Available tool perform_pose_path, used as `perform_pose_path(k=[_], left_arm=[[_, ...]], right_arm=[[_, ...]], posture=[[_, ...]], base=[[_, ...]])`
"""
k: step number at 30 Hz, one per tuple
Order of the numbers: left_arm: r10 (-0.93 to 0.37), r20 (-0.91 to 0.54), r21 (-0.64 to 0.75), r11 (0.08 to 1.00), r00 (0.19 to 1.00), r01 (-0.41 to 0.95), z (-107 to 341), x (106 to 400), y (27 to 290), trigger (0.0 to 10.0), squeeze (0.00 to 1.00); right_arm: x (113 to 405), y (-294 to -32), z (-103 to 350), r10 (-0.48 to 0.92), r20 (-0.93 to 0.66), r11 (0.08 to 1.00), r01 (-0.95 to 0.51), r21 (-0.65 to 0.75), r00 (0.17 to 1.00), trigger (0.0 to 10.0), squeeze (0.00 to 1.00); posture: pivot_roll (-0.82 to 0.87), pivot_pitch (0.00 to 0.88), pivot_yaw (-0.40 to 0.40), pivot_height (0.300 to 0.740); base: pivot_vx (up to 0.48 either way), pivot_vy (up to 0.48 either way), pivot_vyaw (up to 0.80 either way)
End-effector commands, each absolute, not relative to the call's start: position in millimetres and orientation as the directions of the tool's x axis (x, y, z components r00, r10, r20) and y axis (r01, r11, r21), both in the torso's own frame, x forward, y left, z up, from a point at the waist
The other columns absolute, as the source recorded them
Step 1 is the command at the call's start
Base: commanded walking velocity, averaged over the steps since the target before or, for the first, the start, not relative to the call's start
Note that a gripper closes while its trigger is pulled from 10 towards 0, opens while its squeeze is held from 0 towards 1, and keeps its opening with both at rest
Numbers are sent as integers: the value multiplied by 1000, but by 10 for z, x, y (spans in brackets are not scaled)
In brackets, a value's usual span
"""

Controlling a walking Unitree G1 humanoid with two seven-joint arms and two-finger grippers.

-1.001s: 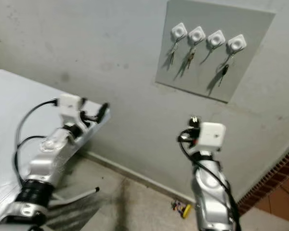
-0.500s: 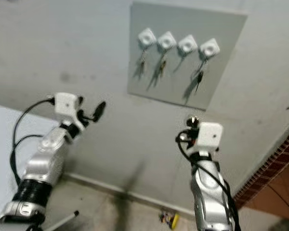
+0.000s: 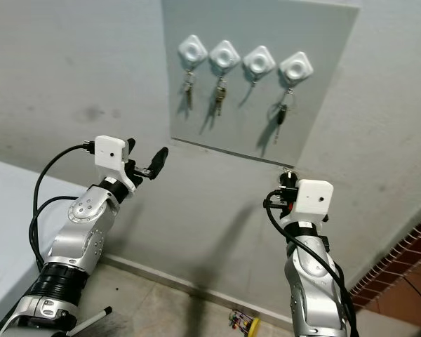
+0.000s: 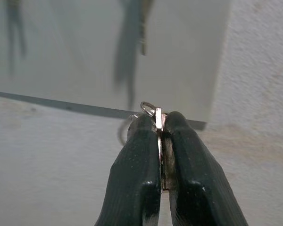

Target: Hang keys on a hook

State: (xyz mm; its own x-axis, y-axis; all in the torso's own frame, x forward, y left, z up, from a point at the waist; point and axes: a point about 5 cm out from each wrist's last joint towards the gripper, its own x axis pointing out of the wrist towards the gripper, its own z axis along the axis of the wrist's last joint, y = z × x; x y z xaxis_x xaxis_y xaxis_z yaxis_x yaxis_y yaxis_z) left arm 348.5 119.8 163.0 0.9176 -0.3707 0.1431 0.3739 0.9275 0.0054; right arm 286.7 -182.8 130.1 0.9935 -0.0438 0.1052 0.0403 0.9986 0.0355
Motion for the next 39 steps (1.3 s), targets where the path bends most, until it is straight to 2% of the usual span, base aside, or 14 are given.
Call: perform_pose_path(k=[1, 5, 7, 8, 13, 20, 39], left_arm=[[-461, 188, 70, 887, 867, 457, 1765, 3447, 1022, 10000, 0], [-564, 198, 147, 826, 802, 545, 1830, 3381, 829, 10000, 0], [-610, 210, 147, 792, 764, 592, 1886, 3352, 715, 10000, 0], [-610, 210, 147, 792, 764, 592, 1886, 3352, 715, 10000, 0], [-636, 246, 157, 771, 732, 618, 2025, 3316, 631, 10000, 0], [-649, 270, 174, 759, 711, 627, 2132, 3277, 616, 10000, 0], [-667, 280, 159, 742, 690, 652, 2238, 3244, 614, 10000, 0]], right_arm=[[2878, -1815, 1369, -7, 123, 999, 3, 32, 992, 10000, 0], [2896, -1752, 1449, 68, 149, 997, -74, 32, 986, 10000, 0], [2916, -1669, 1558, 151, 180, 988, -156, 11, 972, 10000, 0], [2916, -1669, 1558, 151, 180, 988, -156, 11, 972, 10000, 0], [2921, -1474, 1726, 333, 197, 943, -327, -63, 922, 10000, 0], [2944, -1365, 1893, 420, 243, 907, -408, -101, 874, 10000, 0], [3343, -1474, 2347, 364, 362, 931, -348, -111, 858, 10000, 0]], posture=[[-110, 6, -48, 740], [-107, 8, -50, 740], [-109, 12, -50, 740], [-109, 12, -50, 740], [-117, 15, -45, 740], [-112, 19, -47, 740], [-103, 11, -50, 740]], base=[[0, 0, 0], [0, 0, 0], [0, 0, 0], [0, 0, 0], [0, 0, 0], [0, 0, 0], [0, 0, 0]])
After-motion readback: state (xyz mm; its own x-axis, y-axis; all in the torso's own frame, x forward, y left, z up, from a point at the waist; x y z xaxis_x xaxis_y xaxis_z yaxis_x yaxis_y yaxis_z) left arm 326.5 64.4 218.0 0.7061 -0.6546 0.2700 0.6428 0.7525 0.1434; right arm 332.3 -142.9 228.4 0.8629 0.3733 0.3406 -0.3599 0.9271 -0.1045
